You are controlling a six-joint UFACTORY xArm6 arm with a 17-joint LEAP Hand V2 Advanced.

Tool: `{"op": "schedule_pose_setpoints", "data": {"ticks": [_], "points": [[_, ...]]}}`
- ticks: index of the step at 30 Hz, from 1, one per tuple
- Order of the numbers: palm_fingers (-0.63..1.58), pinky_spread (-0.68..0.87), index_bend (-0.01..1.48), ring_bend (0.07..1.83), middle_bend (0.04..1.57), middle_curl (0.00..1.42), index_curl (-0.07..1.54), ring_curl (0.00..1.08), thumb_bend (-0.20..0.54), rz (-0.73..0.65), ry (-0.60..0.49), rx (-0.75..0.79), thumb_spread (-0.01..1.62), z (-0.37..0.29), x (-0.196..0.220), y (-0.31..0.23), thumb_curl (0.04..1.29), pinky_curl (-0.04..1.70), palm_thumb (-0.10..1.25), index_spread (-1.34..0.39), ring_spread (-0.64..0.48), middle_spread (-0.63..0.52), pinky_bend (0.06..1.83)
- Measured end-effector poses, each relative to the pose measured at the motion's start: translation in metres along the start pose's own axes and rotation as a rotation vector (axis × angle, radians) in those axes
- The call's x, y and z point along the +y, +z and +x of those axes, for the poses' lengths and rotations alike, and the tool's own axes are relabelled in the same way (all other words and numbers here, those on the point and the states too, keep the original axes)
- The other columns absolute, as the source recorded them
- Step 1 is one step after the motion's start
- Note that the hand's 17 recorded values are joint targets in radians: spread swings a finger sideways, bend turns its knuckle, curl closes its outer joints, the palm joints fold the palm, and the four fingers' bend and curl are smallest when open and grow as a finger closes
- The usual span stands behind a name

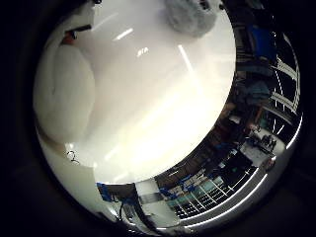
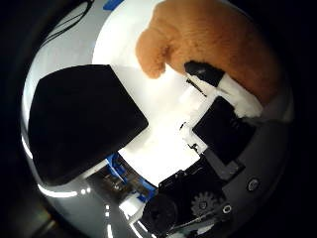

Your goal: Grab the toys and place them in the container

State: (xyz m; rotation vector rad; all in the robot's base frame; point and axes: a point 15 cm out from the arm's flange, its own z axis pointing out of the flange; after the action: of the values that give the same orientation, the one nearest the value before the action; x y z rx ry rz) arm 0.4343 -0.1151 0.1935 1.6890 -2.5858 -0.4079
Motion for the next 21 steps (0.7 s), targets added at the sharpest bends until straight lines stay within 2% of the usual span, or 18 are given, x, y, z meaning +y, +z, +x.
{"op": "schedule_pose_setpoints", "data": {"ticks": [4,9,14,21], "points": [[0.84,-0.37,0.89,1.35,1.1,0.94,0.7,0.75,-0.01,0.025,-0.006,0.004,1.08,0.003,0.002,-0.013,0.49,0.79,1.03,-0.41,-0.34,-0.36,1.27],[0.72,-0.32,1.05,1.42,1.21,1.06,0.86,0.85,-0.008,0.046,-0.012,0.012,1.08,0.007,0.009,-0.038,0.54,0.93,1.07,-0.4,-0.34,-0.36,1.37],[0.64,-0.29,1.13,1.47,1.28,1.12,0.94,0.91,-0.009,0.055,-0.026,0.006,1.1,0.014,0.02,-0.077,0.57,1.04,1.08,-0.38,-0.34,-0.35,1.39],[0.61,-0.26,1.17,1.48,1.32,1.14,0.99,0.96,-0.011,0.159,-0.061,0.001,1.1,0.023,0.052,-0.158,0.61,1.12,1.08,-0.36,-0.34,-0.32,1.41]]}}
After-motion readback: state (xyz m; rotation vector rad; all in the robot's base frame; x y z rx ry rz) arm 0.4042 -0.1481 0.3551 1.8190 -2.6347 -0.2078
